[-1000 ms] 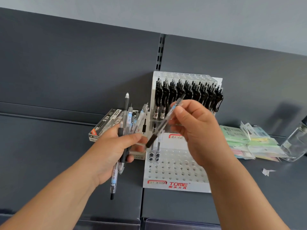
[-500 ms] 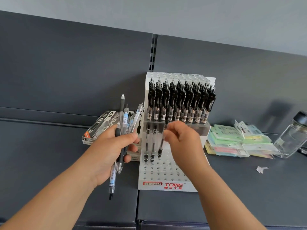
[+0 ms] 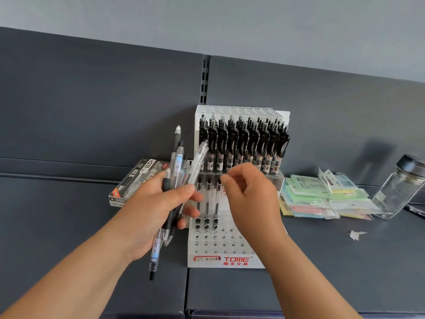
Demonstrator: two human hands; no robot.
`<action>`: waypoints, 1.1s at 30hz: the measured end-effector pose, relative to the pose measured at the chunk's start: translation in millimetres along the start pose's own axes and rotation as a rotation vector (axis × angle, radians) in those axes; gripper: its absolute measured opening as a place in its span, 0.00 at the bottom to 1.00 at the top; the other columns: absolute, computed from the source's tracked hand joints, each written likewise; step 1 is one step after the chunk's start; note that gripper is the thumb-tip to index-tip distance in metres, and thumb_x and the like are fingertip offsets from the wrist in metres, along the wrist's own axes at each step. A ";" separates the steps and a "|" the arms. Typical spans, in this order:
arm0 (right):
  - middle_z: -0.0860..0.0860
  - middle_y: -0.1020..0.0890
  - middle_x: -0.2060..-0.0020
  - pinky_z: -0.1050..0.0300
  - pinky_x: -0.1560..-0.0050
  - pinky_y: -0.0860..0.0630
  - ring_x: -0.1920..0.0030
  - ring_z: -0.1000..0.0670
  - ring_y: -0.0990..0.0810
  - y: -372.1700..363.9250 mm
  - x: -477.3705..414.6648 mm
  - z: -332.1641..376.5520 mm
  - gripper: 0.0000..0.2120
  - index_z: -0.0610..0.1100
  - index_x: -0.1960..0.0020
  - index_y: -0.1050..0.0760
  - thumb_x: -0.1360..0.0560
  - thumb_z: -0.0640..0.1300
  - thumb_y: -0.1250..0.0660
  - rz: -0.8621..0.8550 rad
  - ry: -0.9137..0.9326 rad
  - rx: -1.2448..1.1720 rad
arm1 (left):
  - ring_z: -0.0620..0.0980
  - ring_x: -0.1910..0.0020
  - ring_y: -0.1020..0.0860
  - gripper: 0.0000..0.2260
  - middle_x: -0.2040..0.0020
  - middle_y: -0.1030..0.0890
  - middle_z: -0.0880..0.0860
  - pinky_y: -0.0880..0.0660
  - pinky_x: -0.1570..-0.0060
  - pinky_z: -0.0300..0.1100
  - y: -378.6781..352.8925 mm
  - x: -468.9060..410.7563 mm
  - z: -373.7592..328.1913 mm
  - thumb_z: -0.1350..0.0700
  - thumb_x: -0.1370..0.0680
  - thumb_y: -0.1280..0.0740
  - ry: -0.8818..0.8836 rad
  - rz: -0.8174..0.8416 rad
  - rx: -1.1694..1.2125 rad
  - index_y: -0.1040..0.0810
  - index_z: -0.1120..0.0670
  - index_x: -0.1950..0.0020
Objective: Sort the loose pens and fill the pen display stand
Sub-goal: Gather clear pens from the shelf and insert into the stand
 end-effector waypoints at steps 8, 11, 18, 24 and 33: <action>0.51 0.19 0.66 0.60 0.61 0.24 0.64 0.53 0.21 -11.5 3.2 6.6 0.04 0.44 0.53 0.24 0.22 0.37 0.37 0.246 -0.286 -0.754 | 0.50 0.67 0.21 0.06 0.59 0.16 0.58 0.29 0.73 0.42 -15.4 0.2 -3.0 0.63 0.22 0.36 -0.010 0.081 -0.102 0.23 0.56 0.47; 0.49 0.20 0.64 0.59 0.60 0.24 0.62 0.52 0.21 -9.9 4.6 4.3 0.01 0.44 0.54 0.24 0.24 0.39 0.34 0.253 -0.290 -0.771 | 0.46 0.70 0.23 0.04 0.64 0.17 0.55 0.29 0.72 0.43 -15.5 -2.4 -2.2 0.64 0.24 0.33 -0.025 0.048 -0.143 0.23 0.57 0.50; 0.49 0.19 0.68 0.59 0.59 0.23 0.65 0.53 0.20 4.8 3.0 -5.8 0.04 0.41 0.57 0.24 0.24 0.36 0.34 0.138 -0.306 -0.769 | 0.48 0.66 0.22 0.05 0.66 0.19 0.51 0.23 0.68 0.43 -24.1 -3.4 1.4 0.64 0.24 0.33 -0.012 0.051 -0.082 0.22 0.56 0.50; 0.51 0.18 0.67 0.60 0.59 0.20 0.65 0.54 0.20 58.4 -14.3 -2.3 0.06 0.45 0.56 0.23 0.24 0.36 0.35 -0.134 -0.096 -0.521 | 0.50 0.63 0.21 0.05 0.58 0.21 0.56 0.20 0.64 0.48 -9.8 -6.5 9.5 0.63 0.23 0.34 0.040 -0.052 -0.020 0.23 0.56 0.48; 0.55 0.21 0.67 0.61 0.66 0.27 0.69 0.59 0.28 20.2 -7.6 -16.8 0.07 0.54 0.55 0.26 0.23 0.42 0.34 -0.025 -0.034 -0.127 | 0.46 0.70 0.25 0.05 0.63 0.22 0.53 0.26 0.71 0.41 -3.0 -6.2 14.7 0.61 0.23 0.34 0.044 -0.091 -0.051 0.23 0.54 0.48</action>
Point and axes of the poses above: each hand's wrist, its own x-axis away from the middle knuckle, its own y-axis out of the back of the hand, z = x × y, the point moved 8 cm from there along -x, towards the middle knuckle
